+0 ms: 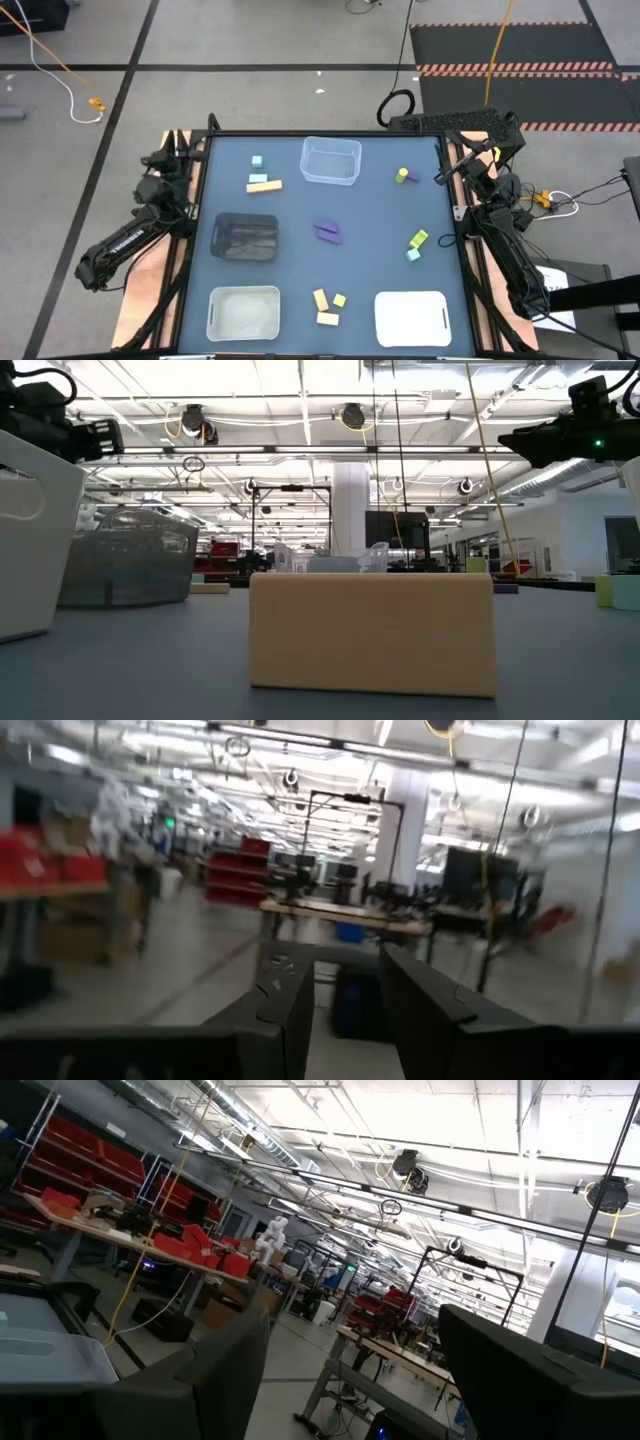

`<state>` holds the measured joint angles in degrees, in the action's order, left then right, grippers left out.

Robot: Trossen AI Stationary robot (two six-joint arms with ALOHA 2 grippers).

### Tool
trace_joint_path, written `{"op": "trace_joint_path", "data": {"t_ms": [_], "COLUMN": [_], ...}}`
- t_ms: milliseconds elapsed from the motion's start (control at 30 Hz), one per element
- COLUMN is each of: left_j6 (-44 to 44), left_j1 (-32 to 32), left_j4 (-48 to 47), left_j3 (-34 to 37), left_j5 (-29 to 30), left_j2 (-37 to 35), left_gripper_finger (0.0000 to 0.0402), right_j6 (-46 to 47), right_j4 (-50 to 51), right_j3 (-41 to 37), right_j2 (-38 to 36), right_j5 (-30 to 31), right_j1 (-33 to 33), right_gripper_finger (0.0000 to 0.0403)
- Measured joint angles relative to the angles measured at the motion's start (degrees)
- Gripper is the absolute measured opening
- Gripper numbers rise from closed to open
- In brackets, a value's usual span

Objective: Sort & place blocks by color
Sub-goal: Put the top left blue blocks into the black bin

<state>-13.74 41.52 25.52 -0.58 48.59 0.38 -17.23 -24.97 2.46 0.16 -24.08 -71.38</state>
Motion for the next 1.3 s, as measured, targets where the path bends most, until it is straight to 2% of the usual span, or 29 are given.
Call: {"op": "trace_joint_path", "data": {"t_ms": [167,233,467,733,900,1133,1300], "left_j6": [-16.54,-20.13,-16.70,1.14,20.25,34.87,40.57], "left_j1": [0.02,0.02,0.04,-0.02,-0.95,-2.39,-3.48], "left_j4": [0.24,0.00,1.97,1.46,-1.92,-2.68,-3.51], "left_j3": [0.00,0.00,0.00,0.00,0.00,0.00,0.00], "left_j5": [-0.03,-0.03,-0.05,-2.11,-3.91,-23.74,-33.10], "left_j2": [-0.02,0.00,0.00,0.00,0.00,0.00,0.00], "left_gripper_finger": [0.0115,0.0115,0.0115,0.0115,0.0115,0.0115,0.0115], "right_j6": [0.00,0.01,0.02,0.01,0.02,0.01,0.02], "right_j4": [0.02,0.01,0.01,0.02,0.01,0.02,0.00], "right_j3": [0.02,0.01,0.01,0.01,0.00,0.02,0.00], "right_j2": [0.01,0.01,0.01,0.02,0.02,0.00,0.02], "right_j5": [0.01,0.01,0.01,0.01,-0.01,-0.02,0.00], "right_j1": [-0.01,0.00,0.01,0.01,0.00,0.01,0.00], "right_gripper_finger": [0.0281,0.0281,0.0281,0.0281,0.0281,0.0281,0.0281]}}
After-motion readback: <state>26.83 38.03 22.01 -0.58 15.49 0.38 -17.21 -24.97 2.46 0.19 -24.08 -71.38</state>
